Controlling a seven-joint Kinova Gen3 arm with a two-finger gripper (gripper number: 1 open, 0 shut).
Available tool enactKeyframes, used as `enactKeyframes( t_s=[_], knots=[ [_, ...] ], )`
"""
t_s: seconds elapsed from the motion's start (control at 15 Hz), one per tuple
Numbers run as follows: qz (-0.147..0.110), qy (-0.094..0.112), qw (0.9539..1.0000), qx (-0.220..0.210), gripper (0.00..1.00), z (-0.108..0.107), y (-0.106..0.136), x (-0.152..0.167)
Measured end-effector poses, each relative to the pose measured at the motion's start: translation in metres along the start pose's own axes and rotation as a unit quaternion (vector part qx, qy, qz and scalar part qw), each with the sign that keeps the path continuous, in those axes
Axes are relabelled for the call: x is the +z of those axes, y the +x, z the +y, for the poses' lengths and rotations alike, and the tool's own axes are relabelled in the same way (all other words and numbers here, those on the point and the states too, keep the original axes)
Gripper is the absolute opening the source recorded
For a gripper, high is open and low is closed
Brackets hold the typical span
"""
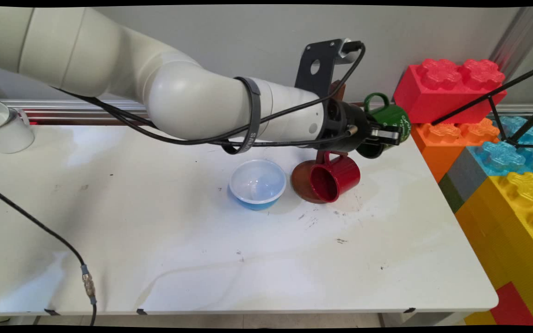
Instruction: Place the picked object on the table
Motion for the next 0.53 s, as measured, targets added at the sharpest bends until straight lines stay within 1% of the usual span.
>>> enactKeyframes(
  t_s=[0.27,0.53],
  knots=[
    [-0.005,-0.008,1.0000,0.000,0.00,0.006,-0.002,-0.004],
    [-0.020,-0.010,0.9997,0.004,0.00,0.008,-0.005,-0.011]
  ],
)
